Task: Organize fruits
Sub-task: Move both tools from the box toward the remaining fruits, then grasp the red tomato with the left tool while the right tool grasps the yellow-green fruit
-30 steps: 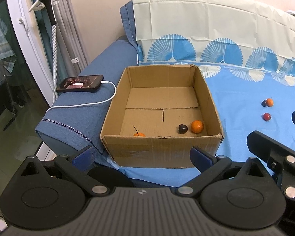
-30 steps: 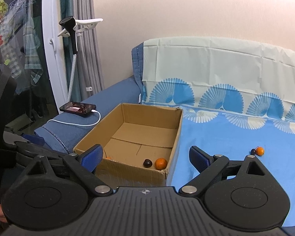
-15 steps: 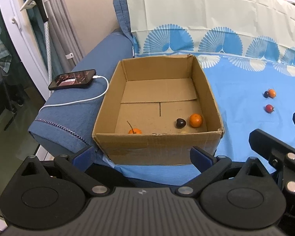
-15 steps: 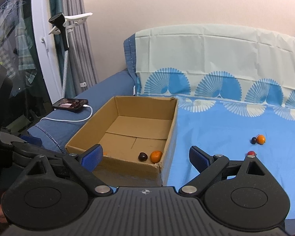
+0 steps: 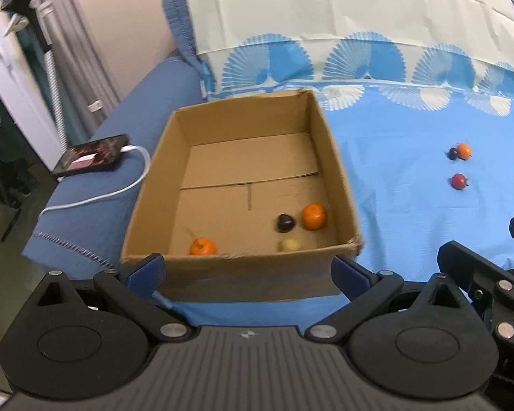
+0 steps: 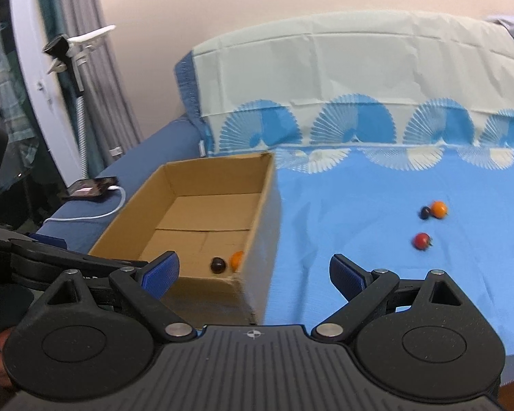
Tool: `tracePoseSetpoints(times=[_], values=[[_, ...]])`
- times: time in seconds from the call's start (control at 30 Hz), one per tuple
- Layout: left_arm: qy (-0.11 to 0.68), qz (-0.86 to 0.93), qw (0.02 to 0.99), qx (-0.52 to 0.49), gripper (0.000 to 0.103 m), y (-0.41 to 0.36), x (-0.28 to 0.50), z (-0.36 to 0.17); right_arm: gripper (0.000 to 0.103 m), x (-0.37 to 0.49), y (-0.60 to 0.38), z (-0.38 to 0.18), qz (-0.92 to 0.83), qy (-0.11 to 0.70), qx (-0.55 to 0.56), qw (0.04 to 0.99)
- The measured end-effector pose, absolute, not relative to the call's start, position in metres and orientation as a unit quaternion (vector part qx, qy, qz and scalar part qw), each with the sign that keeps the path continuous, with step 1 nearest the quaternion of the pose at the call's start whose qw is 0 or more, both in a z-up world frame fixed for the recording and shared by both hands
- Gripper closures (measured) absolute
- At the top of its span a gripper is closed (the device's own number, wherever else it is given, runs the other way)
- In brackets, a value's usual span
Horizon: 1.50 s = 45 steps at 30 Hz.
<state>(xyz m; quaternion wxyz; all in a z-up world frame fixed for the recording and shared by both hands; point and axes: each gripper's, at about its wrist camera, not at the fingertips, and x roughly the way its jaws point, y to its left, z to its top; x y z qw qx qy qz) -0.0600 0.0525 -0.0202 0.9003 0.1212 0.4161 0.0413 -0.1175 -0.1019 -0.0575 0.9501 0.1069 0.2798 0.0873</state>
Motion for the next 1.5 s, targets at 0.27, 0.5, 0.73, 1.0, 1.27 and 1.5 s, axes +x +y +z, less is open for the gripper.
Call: tracePoseSetpoints(times=[0.27,0.5,0.73,1.0,1.27,1.5], values=[[0.448,-0.018,0.884,0.134,0.0,-0.012,-0.019,-0.04,0.008,-0.107,-0.176,-0.078,0.001,0.29,0.134,0.948],[0.473,-0.101,0.867,0.12,0.0,-0.091,0.037,-0.076,0.008,-0.084,-0.276,-0.101,-0.11,0.281,0.141,0.943],[0.482,-0.158,0.851,0.135,0.0,-0.175,0.106,-0.131,0.007,-0.036,-0.385,-0.137,-0.199,0.267,0.125,0.935],[0.509,-0.195,0.825,0.148,0.0,-0.254,0.169,-0.202,0.006,0.059,-0.544,-0.21,-0.312,0.271,0.166,0.895],[0.527,-0.196,0.811,0.162,0.0,-0.284,0.195,-0.244,0.005,0.134,-0.62,-0.287,-0.376,0.309,0.192,0.852],[0.497,-0.22,0.827,0.147,0.067,-0.282,0.184,-0.236,0.076,0.141,-0.591,-0.293,-0.337,0.298,0.083,0.889]])
